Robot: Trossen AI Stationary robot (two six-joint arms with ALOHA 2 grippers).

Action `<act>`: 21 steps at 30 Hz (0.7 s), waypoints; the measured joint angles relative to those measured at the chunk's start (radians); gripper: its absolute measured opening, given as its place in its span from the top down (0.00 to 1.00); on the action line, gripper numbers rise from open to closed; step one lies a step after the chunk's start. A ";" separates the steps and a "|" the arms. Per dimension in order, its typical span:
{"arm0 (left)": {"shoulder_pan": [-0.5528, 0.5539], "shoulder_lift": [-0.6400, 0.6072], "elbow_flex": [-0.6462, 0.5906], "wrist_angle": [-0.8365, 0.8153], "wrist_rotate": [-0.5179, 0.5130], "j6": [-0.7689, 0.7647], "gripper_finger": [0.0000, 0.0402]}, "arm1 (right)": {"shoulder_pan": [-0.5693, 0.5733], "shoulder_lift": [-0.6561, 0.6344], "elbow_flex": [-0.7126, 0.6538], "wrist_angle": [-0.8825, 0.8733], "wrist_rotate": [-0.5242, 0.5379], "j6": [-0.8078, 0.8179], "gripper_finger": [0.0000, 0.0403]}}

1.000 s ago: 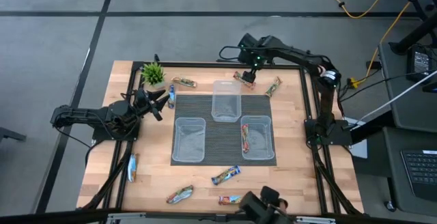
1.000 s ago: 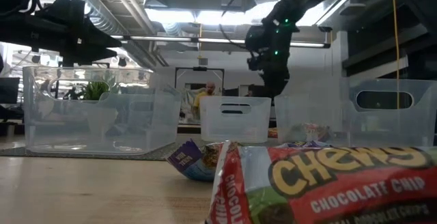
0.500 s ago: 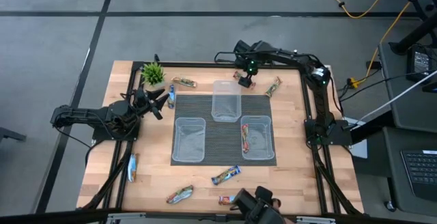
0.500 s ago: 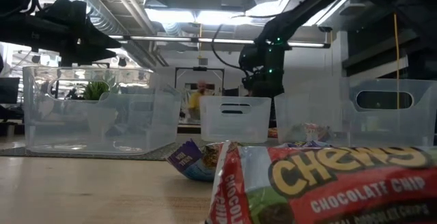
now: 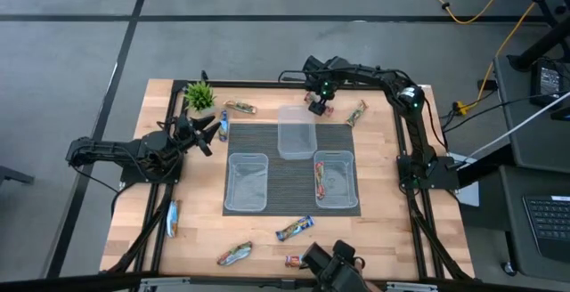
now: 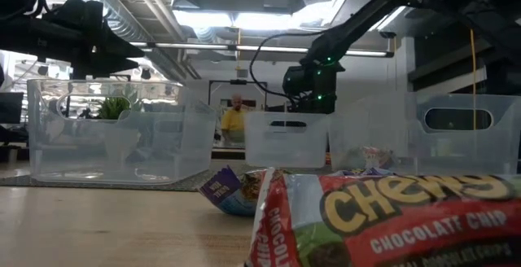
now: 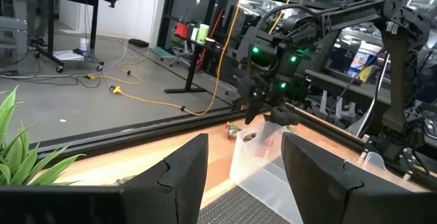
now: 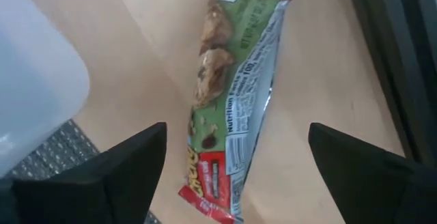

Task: Pick and place Granola Bars by type
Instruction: Put the red granola bar into the bottom right transparent bin

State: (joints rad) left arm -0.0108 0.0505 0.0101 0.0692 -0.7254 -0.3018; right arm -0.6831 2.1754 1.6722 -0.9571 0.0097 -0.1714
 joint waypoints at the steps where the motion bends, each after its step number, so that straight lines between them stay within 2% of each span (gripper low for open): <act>1: 0.000 0.000 0.000 0.000 0.000 0.000 0.55 | -0.002 0.001 0.000 0.000 0.001 0.002 0.13; 8: 0.000 0.000 0.000 0.000 0.000 0.000 0.55 | -0.014 0.006 -0.011 -0.017 0.000 0.009 0.30; 15: 0.000 0.000 0.000 0.000 -0.011 0.000 0.55 | -0.014 0.013 -0.011 -0.018 -0.033 0.000 0.42; 21: 0.000 0.000 0.000 0.000 -0.014 0.000 0.55 | -0.014 0.016 -0.011 -0.031 -0.037 -0.010 0.64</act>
State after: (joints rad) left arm -0.0107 0.0505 0.0101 0.0692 -0.7391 -0.3018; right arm -0.6971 2.1914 1.6611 -0.9883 -0.0273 -0.1817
